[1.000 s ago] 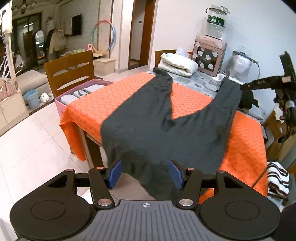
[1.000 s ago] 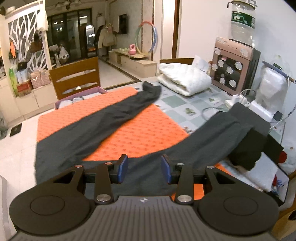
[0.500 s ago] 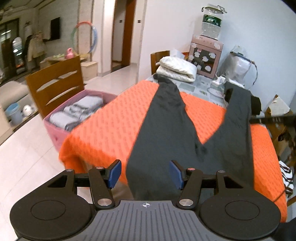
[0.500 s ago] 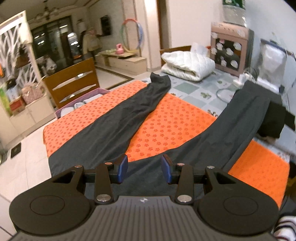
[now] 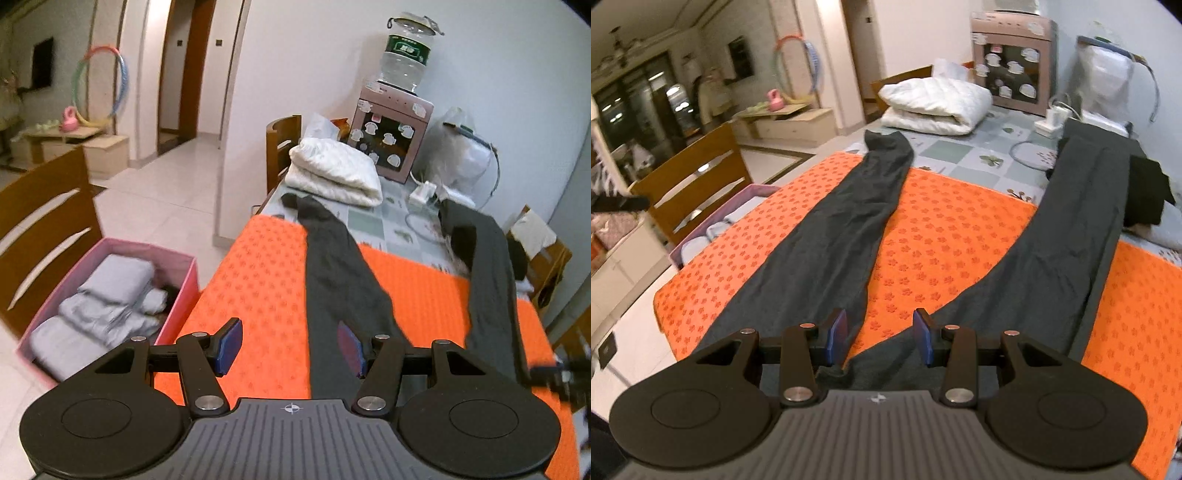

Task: Fold clothes

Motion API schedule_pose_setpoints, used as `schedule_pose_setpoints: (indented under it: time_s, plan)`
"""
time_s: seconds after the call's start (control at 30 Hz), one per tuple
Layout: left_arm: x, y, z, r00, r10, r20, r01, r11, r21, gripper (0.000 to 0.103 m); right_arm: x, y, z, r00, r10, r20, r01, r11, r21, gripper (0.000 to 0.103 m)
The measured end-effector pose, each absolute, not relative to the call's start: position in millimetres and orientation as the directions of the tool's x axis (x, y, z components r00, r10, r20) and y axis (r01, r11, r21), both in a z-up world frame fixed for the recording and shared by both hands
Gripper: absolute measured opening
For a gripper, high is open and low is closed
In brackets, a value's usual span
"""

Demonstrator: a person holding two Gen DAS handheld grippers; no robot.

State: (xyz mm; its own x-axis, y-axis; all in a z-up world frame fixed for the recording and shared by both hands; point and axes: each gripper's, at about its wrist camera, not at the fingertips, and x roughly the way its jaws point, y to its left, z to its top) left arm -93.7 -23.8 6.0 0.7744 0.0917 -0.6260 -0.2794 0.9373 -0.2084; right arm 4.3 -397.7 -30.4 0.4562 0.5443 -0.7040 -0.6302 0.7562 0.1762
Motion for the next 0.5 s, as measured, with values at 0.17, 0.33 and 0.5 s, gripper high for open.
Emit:
schedule_pose_setpoints:
  time_s: [0.17, 0.33, 0.5]
  plan:
    - [-17, 24, -4, 0.775, -0.002, -0.632, -0.225, 0.934, -0.278, 0.06, -9, -391, -34, 0.51, 0.469, -0.721, -0.523, 0.834, 0.173, 0.045]
    - [62, 59, -24, 0.759, -0.096, -0.644, -0.172, 0.925, -0.34, 0.06, -21, -382, -39, 0.558, 0.37, -0.743, -0.369, 0.912, 0.177, 0.045]
    - [142, 93, -49, 0.736, -0.182, -0.652, -0.132, 0.906, -0.402, 0.061, -32, -368, -41, 0.601, 0.242, -0.762, -0.169, 0.97, 0.176, 0.045]
